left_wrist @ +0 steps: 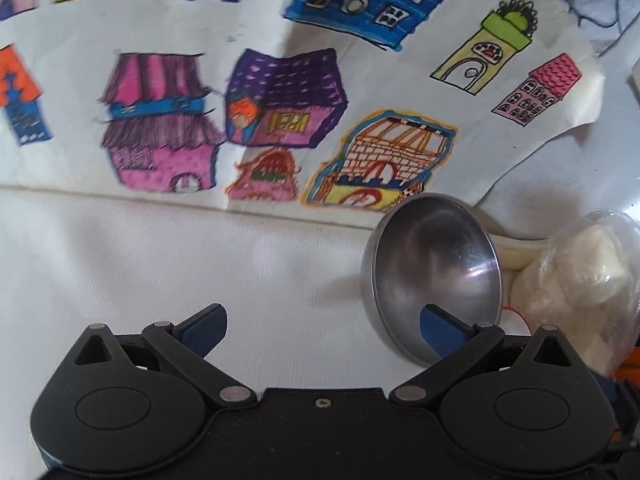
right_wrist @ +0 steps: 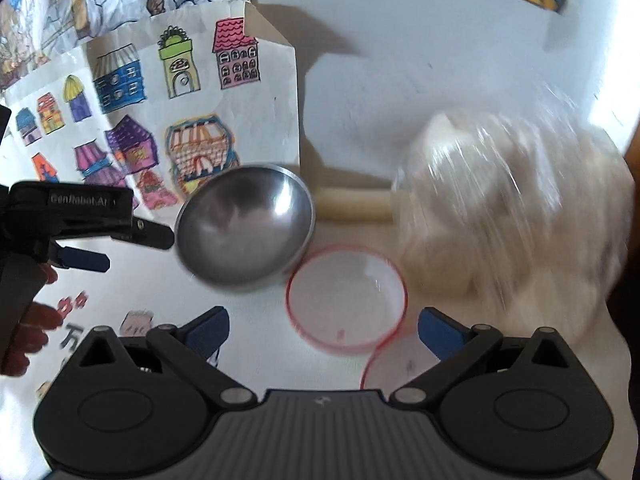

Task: Organize plates and bowls
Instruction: 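Move both tools to the rim of the steel bowl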

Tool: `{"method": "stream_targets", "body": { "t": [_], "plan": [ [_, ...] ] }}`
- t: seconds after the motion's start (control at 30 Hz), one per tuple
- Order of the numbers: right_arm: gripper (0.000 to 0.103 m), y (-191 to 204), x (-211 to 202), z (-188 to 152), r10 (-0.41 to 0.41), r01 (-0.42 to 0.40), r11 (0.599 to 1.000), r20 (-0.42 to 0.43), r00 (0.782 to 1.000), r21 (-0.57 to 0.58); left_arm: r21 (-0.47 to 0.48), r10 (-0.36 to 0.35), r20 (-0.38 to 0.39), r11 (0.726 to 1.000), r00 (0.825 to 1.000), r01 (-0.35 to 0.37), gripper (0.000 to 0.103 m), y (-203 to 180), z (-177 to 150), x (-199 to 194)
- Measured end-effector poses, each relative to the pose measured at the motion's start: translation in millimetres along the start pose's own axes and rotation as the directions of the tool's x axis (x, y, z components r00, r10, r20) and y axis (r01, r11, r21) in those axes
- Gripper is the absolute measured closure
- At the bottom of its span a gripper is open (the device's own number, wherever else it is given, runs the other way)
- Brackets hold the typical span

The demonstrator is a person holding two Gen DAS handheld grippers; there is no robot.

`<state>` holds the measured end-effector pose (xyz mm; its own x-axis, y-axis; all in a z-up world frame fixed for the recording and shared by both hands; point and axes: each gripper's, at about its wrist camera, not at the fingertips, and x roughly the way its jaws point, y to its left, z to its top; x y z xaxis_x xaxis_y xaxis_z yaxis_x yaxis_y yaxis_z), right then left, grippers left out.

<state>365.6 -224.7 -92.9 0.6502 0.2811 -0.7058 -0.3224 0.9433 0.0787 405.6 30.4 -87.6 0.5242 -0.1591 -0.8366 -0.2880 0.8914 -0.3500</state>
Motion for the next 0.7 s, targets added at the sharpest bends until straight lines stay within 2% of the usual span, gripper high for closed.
{"method": "stream_targets", "body": {
  "t": [0.17, 0.3, 0.47, 0.6, 0.7],
  "plan": [
    [0.003, 2, 26, 19, 0.015, -0.016, 0.997, -0.008, 1.0, -0.08, 0.035, 0.019, -0.016, 0.999, 1.0, -0.019, 0.001, 0, 13, 13],
    [0.012, 5, 44, 28, 0.004, -0.008, 0.993, -0.033, 0.999, -0.121, 0.065, 0.044, -0.011, 0.997, 0.999, -0.043, 0.001, -1, 19, 14],
    [0.02, 9, 55, 32, 0.001, -0.008, 0.991, -0.055, 0.998, -0.137, 0.065, 0.039, -0.011, 0.997, 0.999, -0.038, 0.004, -2, 25, 16],
    [0.024, 13, 59, 35, 0.005, -0.015, 0.991, -0.067, 0.998, -0.136, 0.074, 0.038, -0.015, 0.997, 0.999, -0.037, 0.007, -4, 26, 18],
    [0.026, 15, 62, 37, 0.008, -0.017, 0.991, -0.065, 0.998, -0.135, 0.07, 0.024, -0.031, 0.997, 0.999, -0.021, 0.016, -7, 28, 21]
  ]
}}
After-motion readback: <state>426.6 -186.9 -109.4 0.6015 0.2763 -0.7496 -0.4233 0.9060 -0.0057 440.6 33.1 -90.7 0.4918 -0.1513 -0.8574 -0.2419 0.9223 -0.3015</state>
